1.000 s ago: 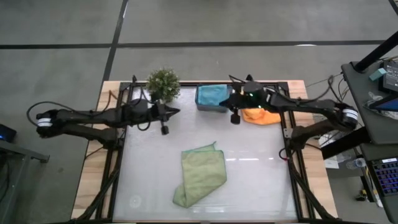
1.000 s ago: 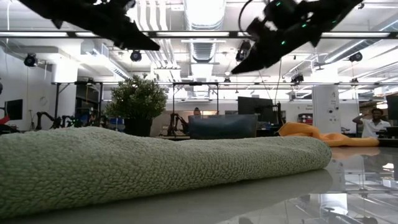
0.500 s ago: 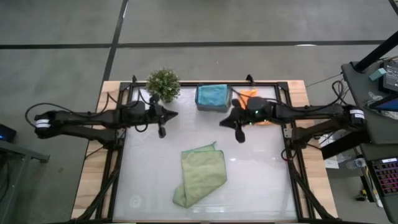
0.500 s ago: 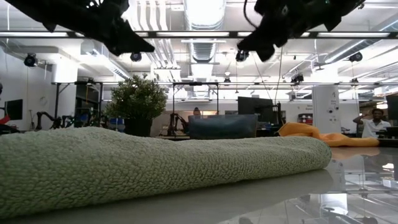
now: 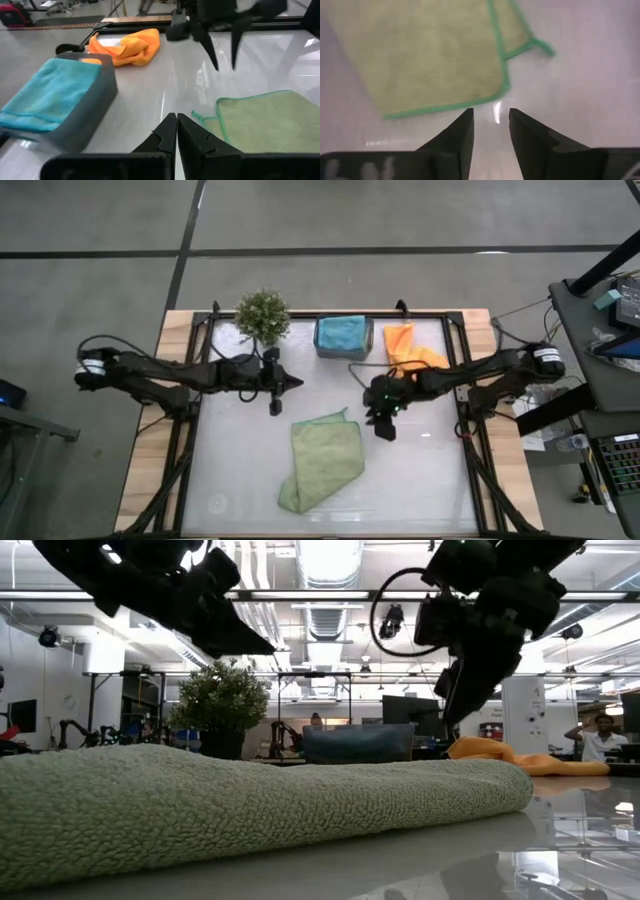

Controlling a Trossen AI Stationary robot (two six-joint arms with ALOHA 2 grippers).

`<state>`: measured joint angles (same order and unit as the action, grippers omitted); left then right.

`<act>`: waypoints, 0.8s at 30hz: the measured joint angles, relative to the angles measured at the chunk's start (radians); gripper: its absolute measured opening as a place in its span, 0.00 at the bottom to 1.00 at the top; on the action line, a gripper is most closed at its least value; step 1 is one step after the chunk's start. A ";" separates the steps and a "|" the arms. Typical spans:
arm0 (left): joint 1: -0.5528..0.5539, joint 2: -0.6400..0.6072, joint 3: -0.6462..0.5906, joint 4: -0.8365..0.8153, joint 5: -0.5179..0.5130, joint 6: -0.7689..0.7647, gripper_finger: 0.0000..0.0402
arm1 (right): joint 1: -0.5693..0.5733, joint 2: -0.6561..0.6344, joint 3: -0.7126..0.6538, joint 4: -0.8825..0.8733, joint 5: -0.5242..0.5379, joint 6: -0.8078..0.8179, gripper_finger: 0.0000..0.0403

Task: Fold microfiber towels
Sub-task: Fold the green towel

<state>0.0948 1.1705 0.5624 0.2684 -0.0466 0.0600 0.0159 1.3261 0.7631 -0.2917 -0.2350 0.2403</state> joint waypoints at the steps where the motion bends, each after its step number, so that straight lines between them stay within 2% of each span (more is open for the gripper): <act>1: 0.000 0.016 0.003 0.017 0.001 0.002 0.00 | 0.011 0.020 0.000 0.017 0.000 0.000 0.29; 8: 0.000 0.083 0.032 0.072 0.000 0.003 0.00 | 0.034 0.164 0.000 0.187 0.055 0.004 0.29; 19: -0.034 0.076 0.032 0.144 -0.001 -0.002 0.00 | 0.041 0.299 0.002 0.288 0.079 0.002 0.28; 24: -0.049 0.076 0.032 0.175 -0.001 -0.002 0.00 | 0.045 0.316 0.002 0.332 0.082 -0.056 0.19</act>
<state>0.0455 1.2465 0.5941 0.4434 -0.0475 0.0583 0.0612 1.6421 0.7654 0.0400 -0.1531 0.1840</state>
